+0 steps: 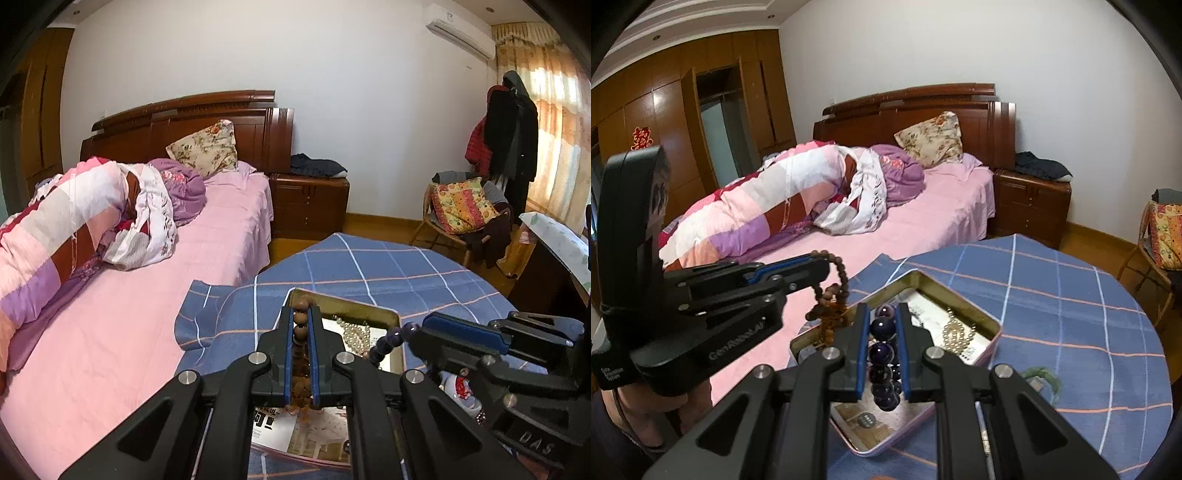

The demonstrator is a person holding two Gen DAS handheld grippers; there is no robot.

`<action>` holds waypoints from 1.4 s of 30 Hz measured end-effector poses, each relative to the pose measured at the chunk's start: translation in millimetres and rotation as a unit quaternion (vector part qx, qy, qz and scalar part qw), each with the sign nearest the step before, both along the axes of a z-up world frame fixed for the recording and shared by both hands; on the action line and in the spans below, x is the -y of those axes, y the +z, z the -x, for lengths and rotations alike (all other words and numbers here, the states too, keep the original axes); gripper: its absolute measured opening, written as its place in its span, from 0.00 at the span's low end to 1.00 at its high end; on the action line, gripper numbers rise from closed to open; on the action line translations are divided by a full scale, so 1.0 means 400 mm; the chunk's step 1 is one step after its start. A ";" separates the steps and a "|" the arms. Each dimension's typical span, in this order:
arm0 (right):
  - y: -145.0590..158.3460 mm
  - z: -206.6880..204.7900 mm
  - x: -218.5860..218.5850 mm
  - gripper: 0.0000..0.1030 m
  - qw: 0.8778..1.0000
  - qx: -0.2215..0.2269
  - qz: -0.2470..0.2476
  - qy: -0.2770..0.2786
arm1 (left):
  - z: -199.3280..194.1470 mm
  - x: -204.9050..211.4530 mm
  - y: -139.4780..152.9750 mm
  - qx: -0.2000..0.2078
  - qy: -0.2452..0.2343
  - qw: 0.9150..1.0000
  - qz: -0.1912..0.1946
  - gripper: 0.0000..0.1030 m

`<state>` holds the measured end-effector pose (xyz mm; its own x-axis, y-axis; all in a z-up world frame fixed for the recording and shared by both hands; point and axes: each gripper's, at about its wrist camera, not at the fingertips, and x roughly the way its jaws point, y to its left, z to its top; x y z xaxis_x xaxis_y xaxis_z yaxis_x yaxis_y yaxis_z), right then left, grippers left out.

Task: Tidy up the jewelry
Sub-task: 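Carry the wooden bead string and purple bracelet over the tin with both grippers, then open both grippers to drop the bead strings into the tin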

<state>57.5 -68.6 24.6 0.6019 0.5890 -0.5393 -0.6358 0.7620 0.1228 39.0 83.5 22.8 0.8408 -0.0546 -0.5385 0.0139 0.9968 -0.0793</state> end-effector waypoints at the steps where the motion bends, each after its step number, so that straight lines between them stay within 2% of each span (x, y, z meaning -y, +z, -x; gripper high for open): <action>1: -0.007 -0.002 -0.008 0.16 1.000 -0.004 0.002 0.002 | -0.002 -0.001 -0.004 -0.002 0.001 1.000 0.000 0.06; 16: -0.092 -0.029 -0.059 0.16 0.999 -0.040 0.030 0.013 | -0.026 -0.021 -0.068 -0.035 0.004 0.999 0.009 0.06; 38: -0.168 -0.030 -0.038 0.18 0.996 -0.077 0.052 0.001 | -0.012 0.009 -0.143 -0.068 -0.019 0.997 0.007 0.07; 39: -0.170 -0.028 -0.036 0.19 0.996 -0.076 0.053 -0.001 | -0.010 0.014 -0.143 -0.068 -0.022 0.997 0.006 0.09; 40: -0.172 -0.027 -0.032 0.29 0.995 -0.078 0.055 -0.002 | -0.009 0.020 -0.142 -0.069 -0.023 0.997 0.003 0.21; 41: -0.174 -0.024 -0.025 0.46 0.995 -0.081 0.053 -0.001 | -0.004 0.027 -0.139 -0.068 -0.021 0.997 -0.003 0.44; 42: -0.174 -0.021 -0.014 0.52 0.995 -0.085 0.048 0.000 | 0.004 0.033 -0.132 -0.061 -0.018 0.998 -0.006 0.57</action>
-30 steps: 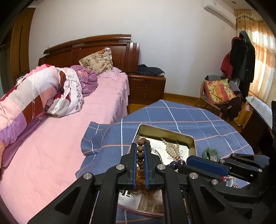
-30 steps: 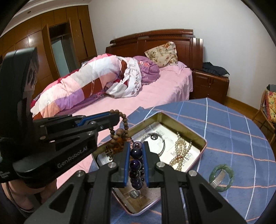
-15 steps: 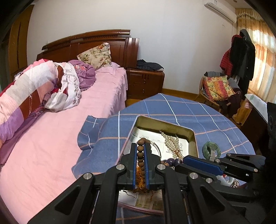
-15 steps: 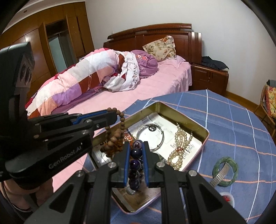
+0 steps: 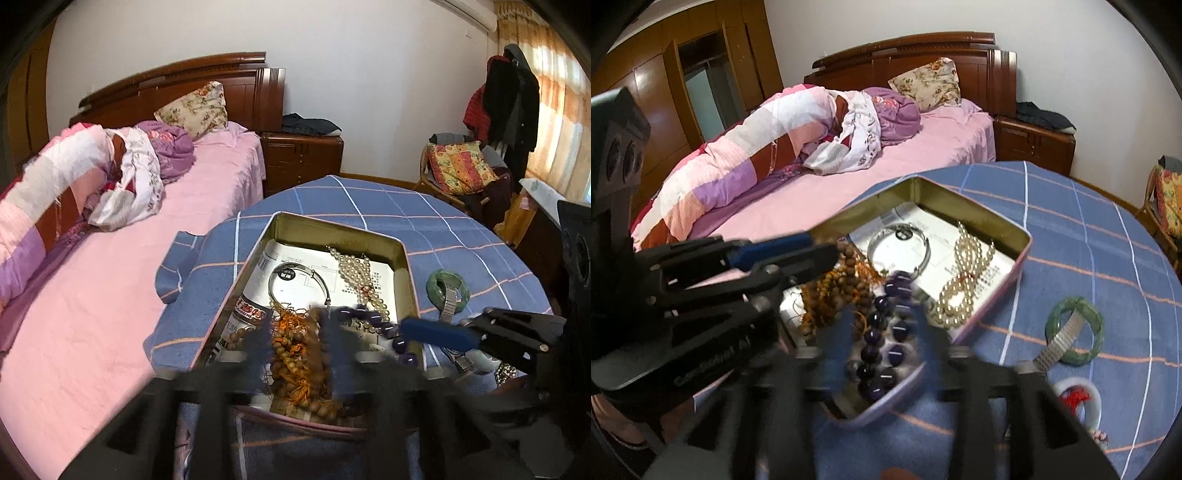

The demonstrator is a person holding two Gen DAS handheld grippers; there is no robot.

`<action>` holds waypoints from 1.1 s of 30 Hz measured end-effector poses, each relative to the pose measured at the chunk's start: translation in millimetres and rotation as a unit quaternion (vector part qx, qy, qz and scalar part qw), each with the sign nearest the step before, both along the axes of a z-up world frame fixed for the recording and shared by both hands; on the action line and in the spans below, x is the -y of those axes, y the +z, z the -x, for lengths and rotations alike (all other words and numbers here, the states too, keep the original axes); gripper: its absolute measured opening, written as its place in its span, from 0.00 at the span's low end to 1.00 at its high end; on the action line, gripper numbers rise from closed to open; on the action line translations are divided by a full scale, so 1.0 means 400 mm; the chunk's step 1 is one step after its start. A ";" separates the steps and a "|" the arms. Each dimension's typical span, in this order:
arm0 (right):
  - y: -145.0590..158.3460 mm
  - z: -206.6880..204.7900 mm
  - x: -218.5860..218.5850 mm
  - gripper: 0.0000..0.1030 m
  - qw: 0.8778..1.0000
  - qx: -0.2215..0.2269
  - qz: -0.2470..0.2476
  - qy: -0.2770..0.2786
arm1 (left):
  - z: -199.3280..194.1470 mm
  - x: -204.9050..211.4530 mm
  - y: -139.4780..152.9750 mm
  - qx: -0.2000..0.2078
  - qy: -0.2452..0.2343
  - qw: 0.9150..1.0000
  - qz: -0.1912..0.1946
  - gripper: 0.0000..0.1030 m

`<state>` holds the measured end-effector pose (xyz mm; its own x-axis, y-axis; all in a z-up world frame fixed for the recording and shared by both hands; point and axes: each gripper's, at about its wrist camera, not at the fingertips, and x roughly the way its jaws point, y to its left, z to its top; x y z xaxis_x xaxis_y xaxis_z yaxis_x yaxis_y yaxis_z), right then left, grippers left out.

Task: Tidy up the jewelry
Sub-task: 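Open both grippers to drop the bead strings into the tin, then move both grippers back to the jewelry pile beside the white bangle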

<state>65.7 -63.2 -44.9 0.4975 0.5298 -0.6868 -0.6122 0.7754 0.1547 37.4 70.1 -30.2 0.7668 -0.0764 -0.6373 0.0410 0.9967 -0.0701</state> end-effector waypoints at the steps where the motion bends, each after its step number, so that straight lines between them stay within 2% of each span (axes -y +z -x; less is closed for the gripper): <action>1: 0.002 0.005 0.013 0.52 1.000 0.002 -0.001 -0.002 | 0.015 0.005 0.010 0.017 0.001 1.000 -0.002 0.77; 2: 0.005 0.010 0.022 0.51 1.000 0.006 0.002 -0.005 | 0.025 0.008 0.017 0.029 0.001 1.000 -0.003 0.82; 4: 0.012 0.024 0.056 0.51 1.000 0.012 0.004 -0.017 | 0.039 0.018 0.030 0.040 -0.011 0.999 0.002 0.82; 9: 0.017 0.038 0.182 0.51 0.998 0.009 0.003 -0.068 | 0.037 0.043 0.030 0.031 -0.017 0.999 0.010 0.82; 13: 0.003 0.034 0.299 0.51 0.992 0.000 0.022 -0.124 | 0.045 0.088 0.029 0.029 -0.024 0.999 0.003 0.82; 18: -0.015 0.031 0.391 0.51 0.986 -0.010 0.041 -0.160 | 0.051 0.147 0.023 0.023 -0.049 0.999 -0.007 0.82; 25: -0.033 0.034 0.434 0.49 0.985 -0.014 0.047 -0.165 | 0.053 0.217 0.013 0.013 -0.072 0.997 -0.008 0.82; 33: -0.056 0.028 0.429 0.43 0.986 -0.015 0.061 -0.154 | 0.040 0.289 -0.007 0.001 -0.098 0.995 -0.024 0.82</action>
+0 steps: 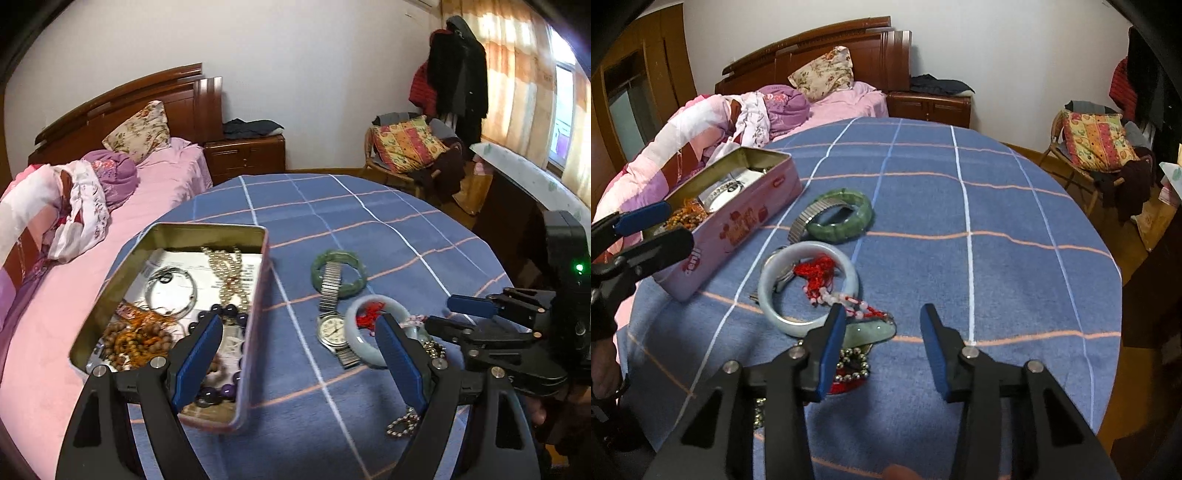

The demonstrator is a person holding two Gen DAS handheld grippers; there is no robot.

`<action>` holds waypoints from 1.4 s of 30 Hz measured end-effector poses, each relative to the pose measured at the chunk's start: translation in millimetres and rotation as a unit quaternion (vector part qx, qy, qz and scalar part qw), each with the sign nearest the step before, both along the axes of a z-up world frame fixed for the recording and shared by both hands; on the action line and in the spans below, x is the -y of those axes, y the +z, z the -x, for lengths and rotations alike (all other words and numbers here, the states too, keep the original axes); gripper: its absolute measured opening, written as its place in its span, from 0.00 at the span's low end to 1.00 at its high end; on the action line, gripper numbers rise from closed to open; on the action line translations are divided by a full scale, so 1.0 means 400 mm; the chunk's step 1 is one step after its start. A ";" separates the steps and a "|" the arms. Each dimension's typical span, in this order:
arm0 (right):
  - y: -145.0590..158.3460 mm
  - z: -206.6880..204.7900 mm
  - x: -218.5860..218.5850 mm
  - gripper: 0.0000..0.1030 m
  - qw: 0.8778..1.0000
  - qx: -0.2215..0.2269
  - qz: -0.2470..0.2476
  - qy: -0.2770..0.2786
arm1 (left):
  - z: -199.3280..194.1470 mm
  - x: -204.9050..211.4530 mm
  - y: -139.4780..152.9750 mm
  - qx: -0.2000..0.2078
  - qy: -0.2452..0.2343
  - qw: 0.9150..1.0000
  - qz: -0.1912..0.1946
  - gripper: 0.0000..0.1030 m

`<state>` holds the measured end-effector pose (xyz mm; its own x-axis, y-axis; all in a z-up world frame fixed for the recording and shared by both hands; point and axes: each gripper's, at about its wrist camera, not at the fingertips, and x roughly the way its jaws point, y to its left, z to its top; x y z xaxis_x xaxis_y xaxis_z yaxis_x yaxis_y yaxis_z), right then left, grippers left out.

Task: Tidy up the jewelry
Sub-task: 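Move both grippers back to the jewelry pile beside the white bangle, then grasp the white jade bangle with the left gripper while the right grasps the red-string pendant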

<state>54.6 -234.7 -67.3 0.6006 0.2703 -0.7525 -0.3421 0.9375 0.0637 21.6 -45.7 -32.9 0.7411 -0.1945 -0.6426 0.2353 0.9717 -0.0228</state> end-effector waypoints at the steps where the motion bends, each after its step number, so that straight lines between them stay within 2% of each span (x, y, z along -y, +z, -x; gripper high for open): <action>1: -0.005 -0.001 -0.001 0.42 1.000 -0.003 0.001 0.003 | -0.002 0.004 -0.001 0.000 -0.001 1.000 -0.003 0.82; 4: -0.017 -0.011 -0.004 0.37 1.000 -0.012 0.002 0.009 | -0.015 0.020 -0.012 -0.009 -0.008 1.000 -0.005 0.82; 8: -0.022 -0.017 -0.002 0.36 1.000 -0.024 -0.005 0.018 | -0.022 0.045 -0.021 -0.015 -0.017 1.000 -0.004 0.82; 11: -0.023 -0.009 -0.009 0.27 0.999 -0.031 -0.002 0.028 | -0.022 0.067 -0.028 -0.017 -0.028 0.999 -0.010 0.82; 13: -0.027 0.002 -0.021 0.27 0.999 -0.031 0.012 0.035 | -0.024 0.079 -0.035 -0.021 -0.035 0.999 -0.015 0.82; 15: -0.031 0.008 -0.025 0.26 0.999 -0.023 0.019 0.036 | -0.030 0.090 -0.041 -0.028 -0.043 0.999 -0.016 0.76; 17: -0.030 0.000 -0.020 0.26 0.999 -0.025 0.015 0.031 | -0.044 0.103 -0.052 -0.042 -0.050 0.998 -0.018 0.61; 21: -0.028 -0.017 -0.018 0.26 0.999 -0.024 0.015 0.026 | -0.064 0.123 -0.073 -0.063 -0.060 0.996 -0.018 0.56; 22: -0.029 -0.018 -0.019 0.26 0.999 -0.021 0.017 0.029 | -0.067 0.125 -0.076 -0.066 -0.063 0.996 -0.018 0.52; 23: -0.029 -0.019 -0.021 0.23 0.999 -0.020 0.017 0.031 | -0.072 0.130 -0.084 -0.073 -0.065 0.995 -0.018 0.44; 25: -0.029 -0.020 -0.027 0.15 0.999 -0.023 0.011 0.041 | -0.076 0.135 -0.095 -0.081 -0.064 0.994 -0.023 0.40; 27: -0.028 -0.017 -0.031 0.13 0.999 -0.018 0.016 0.044 | -0.078 0.135 -0.101 -0.083 -0.059 0.994 -0.027 0.36; 29: -0.027 -0.016 -0.031 0.08 0.999 -0.018 0.013 0.045 | -0.081 0.128 -0.101 -0.082 -0.052 0.995 -0.029 0.21; 32: -0.024 -0.015 -0.021 0.06 0.999 -0.017 0.004 0.037 | -0.083 0.120 -0.097 -0.084 -0.053 0.995 -0.024 0.11; 34: -0.019 -0.011 -0.015 0.06 0.999 -0.011 -0.004 0.033 | -0.080 0.119 -0.097 -0.083 -0.056 0.995 -0.024 0.09; 42: 0.034 0.009 0.002 0.06 0.999 0.023 -0.019 0.024 | -0.059 0.114 -0.074 -0.069 -0.053 0.996 -0.015 0.09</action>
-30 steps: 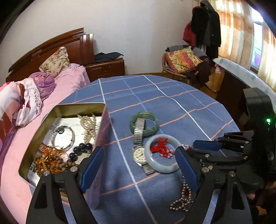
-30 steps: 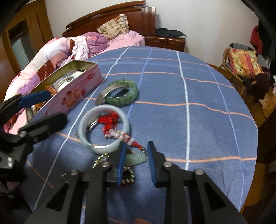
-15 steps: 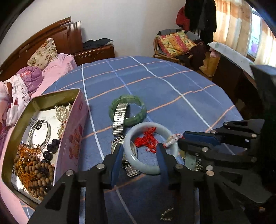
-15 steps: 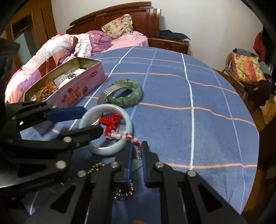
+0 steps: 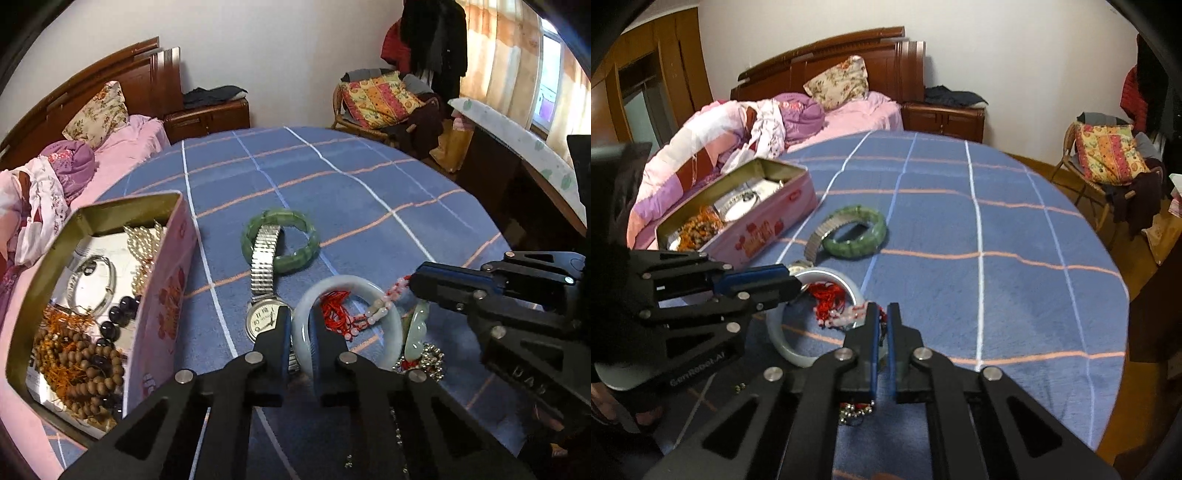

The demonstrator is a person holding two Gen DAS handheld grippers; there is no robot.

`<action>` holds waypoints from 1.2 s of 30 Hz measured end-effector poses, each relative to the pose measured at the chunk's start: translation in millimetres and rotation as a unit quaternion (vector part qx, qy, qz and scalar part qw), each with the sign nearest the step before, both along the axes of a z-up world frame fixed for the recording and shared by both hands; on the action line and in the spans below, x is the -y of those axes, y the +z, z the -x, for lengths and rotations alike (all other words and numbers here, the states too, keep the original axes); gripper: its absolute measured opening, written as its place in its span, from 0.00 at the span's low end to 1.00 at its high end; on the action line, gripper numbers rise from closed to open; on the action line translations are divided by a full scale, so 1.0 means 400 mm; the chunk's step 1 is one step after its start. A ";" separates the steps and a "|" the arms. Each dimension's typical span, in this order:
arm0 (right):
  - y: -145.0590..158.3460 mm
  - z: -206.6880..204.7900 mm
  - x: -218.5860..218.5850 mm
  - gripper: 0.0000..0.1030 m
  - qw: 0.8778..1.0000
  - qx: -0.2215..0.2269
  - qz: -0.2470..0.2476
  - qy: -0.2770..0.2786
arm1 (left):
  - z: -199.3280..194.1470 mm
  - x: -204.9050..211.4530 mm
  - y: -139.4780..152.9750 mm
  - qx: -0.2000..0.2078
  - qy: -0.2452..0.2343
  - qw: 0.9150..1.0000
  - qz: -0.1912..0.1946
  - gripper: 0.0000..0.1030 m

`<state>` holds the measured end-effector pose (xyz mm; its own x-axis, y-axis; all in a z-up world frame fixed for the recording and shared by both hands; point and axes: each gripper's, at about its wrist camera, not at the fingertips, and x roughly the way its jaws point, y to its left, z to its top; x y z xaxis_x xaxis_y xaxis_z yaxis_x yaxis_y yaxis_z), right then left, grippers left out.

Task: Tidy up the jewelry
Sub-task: 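Grasp the white jade bangle with the left gripper while the right grasps the red-string pendant, then carry the white bangle and red-string pendant over the tin with both grippers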

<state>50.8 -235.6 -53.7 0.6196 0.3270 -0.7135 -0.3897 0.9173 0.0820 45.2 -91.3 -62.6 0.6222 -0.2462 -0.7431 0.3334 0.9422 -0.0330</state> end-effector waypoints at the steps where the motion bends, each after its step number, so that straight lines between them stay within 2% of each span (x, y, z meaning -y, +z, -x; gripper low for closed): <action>1: 0.005 0.000 0.003 0.06 1.000 0.001 -0.001 -0.001 | -0.001 0.001 0.004 0.002 0.000 1.000 0.001 0.09; 12: 0.040 0.005 0.025 0.06 1.000 0.021 -0.014 -0.016 | 0.001 -0.011 0.053 0.027 0.003 1.000 0.009 0.09; 22: 0.117 0.026 0.029 0.06 0.997 0.067 -0.036 -0.020 | -0.015 -0.041 0.072 0.034 0.017 0.999 0.009 0.09; 36: 0.181 0.033 0.017 0.06 0.993 0.106 -0.043 -0.022 | -0.010 -0.106 0.131 0.060 0.042 0.997 0.021 0.09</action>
<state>37.6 -242.4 18.5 0.7679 0.3505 -0.5361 -0.3661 0.9270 0.0816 49.0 -49.0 -10.1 0.7255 -0.2192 -0.6523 0.2574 0.9655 -0.0381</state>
